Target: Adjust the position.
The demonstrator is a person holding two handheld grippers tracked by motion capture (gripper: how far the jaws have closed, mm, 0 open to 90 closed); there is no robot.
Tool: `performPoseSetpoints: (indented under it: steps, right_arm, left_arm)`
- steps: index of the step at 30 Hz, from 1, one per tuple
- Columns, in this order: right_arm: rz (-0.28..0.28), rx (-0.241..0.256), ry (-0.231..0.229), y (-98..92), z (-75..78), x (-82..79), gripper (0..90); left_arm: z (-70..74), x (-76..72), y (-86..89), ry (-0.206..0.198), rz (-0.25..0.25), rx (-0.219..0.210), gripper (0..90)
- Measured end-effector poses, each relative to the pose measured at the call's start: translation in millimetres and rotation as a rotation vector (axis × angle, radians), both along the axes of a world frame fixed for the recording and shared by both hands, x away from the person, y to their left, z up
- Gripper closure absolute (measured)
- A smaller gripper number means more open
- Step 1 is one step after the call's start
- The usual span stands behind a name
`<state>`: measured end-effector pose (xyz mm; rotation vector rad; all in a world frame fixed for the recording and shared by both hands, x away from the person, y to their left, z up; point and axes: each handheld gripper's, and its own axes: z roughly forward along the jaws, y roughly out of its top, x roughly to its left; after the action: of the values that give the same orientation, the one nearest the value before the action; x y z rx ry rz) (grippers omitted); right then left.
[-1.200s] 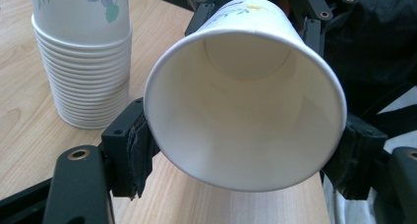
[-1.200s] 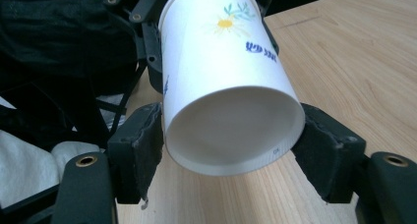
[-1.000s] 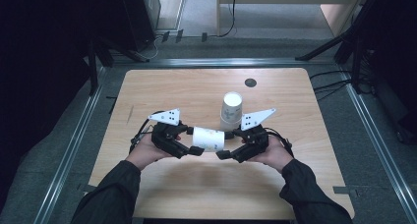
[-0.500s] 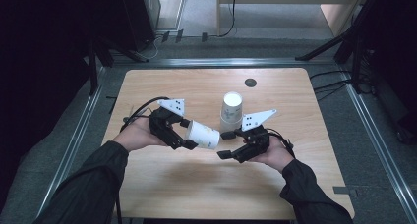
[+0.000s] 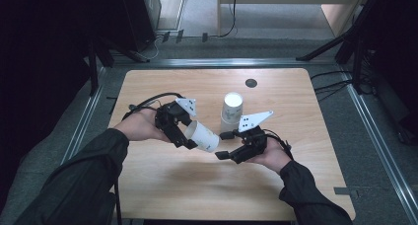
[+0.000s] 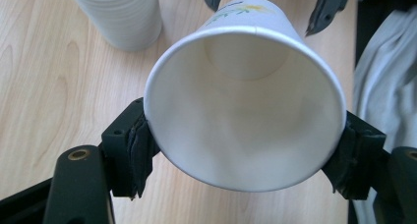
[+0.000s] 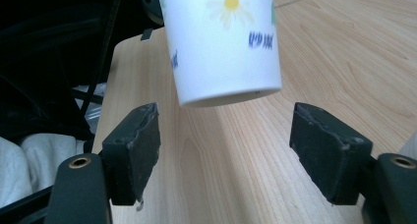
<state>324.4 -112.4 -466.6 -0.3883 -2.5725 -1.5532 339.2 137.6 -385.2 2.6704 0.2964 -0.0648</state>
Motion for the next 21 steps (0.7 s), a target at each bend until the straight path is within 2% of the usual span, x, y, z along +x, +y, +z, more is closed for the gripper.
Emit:
performPoseSetpoints:
  steps: [2, 4, 5, 6, 7, 8, 21]
  right_arm:
    - [-0.004, -0.007, -0.002, 1.7, -0.8, -0.3, 27.3]
    - [-0.004, -0.011, 0.001, 3.3, -1.6, -0.7, 27.1]
    - [-0.004, -0.012, -0.004, 4.1, -2.0, -0.4, 27.1]
    - [-0.005, -0.015, -0.004, 5.1, -2.4, -0.7, 27.1]
    - [-0.001, -0.016, -0.004, 6.1, -3.0, -0.5, 27.1]
    - [-0.002, -0.022, -0.001, 7.1, -3.4, -0.9, 27.1]
    - [0.001, -0.029, -0.015, 21.2, -6.7, -1.0, 27.0]
  left_arm:
    - [-0.4, -0.2, -7.9, -0.007, -0.018, 0.045, 24.9]
    - [-0.7, -0.8, -10.6, -0.01, -0.019, 0.055, 24.9]
    - [-1.2, -0.9, -16.0, -0.023, -0.031, 0.099, 24.9]
    - [-1.9, -1.3, -18.8, -0.035, -0.036, 0.125, 24.8]
    - [-1.9, -1.3, -18.8, -0.035, -0.036, 0.125, 24.9]
    - [-2.6, -1.7, -23.2, -0.033, -0.052, 0.152, 24.9]
    - [-5.2, -2.1, -36.3, -0.024, -0.086, 0.183, 24.8]
